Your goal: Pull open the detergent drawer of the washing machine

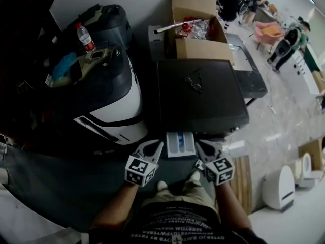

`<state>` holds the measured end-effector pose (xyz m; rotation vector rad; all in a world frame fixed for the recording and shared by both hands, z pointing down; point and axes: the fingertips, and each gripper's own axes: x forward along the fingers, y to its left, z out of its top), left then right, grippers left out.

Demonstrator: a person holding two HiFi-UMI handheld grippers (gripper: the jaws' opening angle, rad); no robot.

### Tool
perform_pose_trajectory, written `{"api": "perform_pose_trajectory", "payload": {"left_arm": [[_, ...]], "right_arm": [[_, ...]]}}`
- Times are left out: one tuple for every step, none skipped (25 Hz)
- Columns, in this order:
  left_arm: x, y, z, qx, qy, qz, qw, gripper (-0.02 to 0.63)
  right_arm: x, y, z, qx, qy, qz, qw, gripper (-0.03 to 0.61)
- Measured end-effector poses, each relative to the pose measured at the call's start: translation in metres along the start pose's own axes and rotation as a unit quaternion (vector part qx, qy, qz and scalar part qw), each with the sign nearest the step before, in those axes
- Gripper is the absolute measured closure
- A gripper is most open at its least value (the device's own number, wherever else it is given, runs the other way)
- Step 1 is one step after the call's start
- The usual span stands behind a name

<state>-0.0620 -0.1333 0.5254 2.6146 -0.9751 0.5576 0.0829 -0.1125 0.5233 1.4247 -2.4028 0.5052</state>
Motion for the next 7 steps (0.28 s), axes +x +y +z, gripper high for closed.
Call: {"api": "perform_pose_trajectory", "payload": {"left_arm": [[-0.002, 0.001, 0.0, 0.001, 0.0, -0.001, 1.0, 0.609], [-0.004, 0.003, 0.0, 0.002, 0.0, -0.002, 1.0, 0.609], [-0.005, 0.004, 0.0, 0.002, 0.0, -0.003, 1.0, 0.61], [-0.007, 0.005, 0.001, 0.003, -0.001, -0.004, 1.0, 0.61], [-0.008, 0.006, 0.001, 0.003, -0.002, -0.004, 1.0, 0.611], [-0.01, 0.007, 0.002, 0.003, -0.002, -0.005, 1.0, 0.61], [-0.011, 0.007, 0.002, 0.003, -0.003, -0.005, 1.0, 0.61]], "right_arm": [[0.0, 0.002, 0.002, 0.0, -0.001, -0.001, 1.0, 0.577], [0.001, 0.004, 0.003, -0.001, -0.003, -0.002, 1.0, 0.577], [0.001, 0.007, 0.004, -0.001, -0.005, -0.002, 1.0, 0.577], [0.001, 0.009, 0.005, 0.0, -0.007, -0.002, 1.0, 0.577], [0.002, 0.011, 0.006, 0.0, -0.008, -0.002, 1.0, 0.577], [0.002, 0.013, 0.006, 0.0, -0.009, -0.002, 1.0, 0.577], [0.002, 0.015, 0.006, 0.0, -0.009, -0.002, 1.0, 0.577]]}}
